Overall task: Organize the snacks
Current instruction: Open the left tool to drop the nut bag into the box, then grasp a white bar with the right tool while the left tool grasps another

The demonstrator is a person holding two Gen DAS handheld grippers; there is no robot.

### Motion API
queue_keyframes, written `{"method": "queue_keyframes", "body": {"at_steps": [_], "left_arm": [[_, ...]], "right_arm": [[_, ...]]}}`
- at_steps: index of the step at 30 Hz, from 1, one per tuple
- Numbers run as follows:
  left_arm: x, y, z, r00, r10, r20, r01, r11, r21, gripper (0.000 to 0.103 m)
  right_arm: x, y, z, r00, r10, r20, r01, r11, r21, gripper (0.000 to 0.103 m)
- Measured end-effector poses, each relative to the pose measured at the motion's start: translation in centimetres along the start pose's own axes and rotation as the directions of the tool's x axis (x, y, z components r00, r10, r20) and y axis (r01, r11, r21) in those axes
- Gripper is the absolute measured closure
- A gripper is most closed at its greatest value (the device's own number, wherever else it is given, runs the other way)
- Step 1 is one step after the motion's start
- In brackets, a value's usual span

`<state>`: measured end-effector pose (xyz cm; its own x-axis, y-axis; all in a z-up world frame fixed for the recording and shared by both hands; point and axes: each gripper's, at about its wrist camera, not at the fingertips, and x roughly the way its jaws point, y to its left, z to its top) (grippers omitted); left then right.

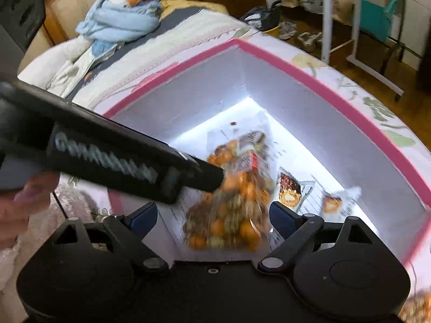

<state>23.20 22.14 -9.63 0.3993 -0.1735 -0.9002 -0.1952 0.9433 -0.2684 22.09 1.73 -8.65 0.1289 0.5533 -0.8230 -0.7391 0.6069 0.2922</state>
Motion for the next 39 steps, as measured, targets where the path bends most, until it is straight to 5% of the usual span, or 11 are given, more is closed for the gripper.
{"method": "queue_keyframes", "body": {"at_steps": [5, 10, 17, 21, 26, 31, 39], "left_arm": [[-2.3, -0.4, -1.0, 0.999, -0.038, 0.036, 0.036, 0.998, 0.053, 0.038], [-4.3, -2.3, -2.8, 0.994, -0.098, 0.043, 0.092, 0.988, 0.127, 0.039], [-7.1, -7.0, -6.4, 0.985, -0.153, 0.075, 0.127, 0.951, 0.281, 0.042], [-7.7, -10.1, -8.5, 0.979, -0.196, 0.059, 0.161, 0.917, 0.365, 0.042], [-6.5, -13.2, -11.8, 0.973, -0.230, -0.007, 0.213, 0.890, 0.403, 0.042], [-4.1, -15.4, -15.0, 0.968, -0.246, -0.058, 0.249, 0.893, 0.375, 0.042], [1.6, -15.6, -18.0, 0.989, -0.147, -0.013, 0.146, 0.965, 0.216, 0.042]], "right_arm": [[-5.1, -1.2, -3.0, 0.990, -0.047, 0.135, 0.035, 0.995, 0.091, 0.010], [-12.1, -1.5, -6.8, 0.950, -0.174, 0.258, 0.134, 0.977, 0.168, 0.010], [-19.0, -3.0, -11.1, 0.882, -0.394, 0.258, 0.335, 0.910, 0.243, 0.010], [-20.7, -4.7, -14.5, 0.863, -0.455, 0.222, 0.369, 0.866, 0.338, 0.010], [-20.2, -6.8, -18.4, 0.885, -0.431, 0.174, 0.313, 0.830, 0.463, 0.011], [-18.4, -8.0, -22.0, 0.912, -0.375, 0.168, 0.228, 0.802, 0.552, 0.020], [-13.5, -10.2, -26.4, 0.903, -0.400, 0.157, 0.184, 0.691, 0.700, 0.036]]}}
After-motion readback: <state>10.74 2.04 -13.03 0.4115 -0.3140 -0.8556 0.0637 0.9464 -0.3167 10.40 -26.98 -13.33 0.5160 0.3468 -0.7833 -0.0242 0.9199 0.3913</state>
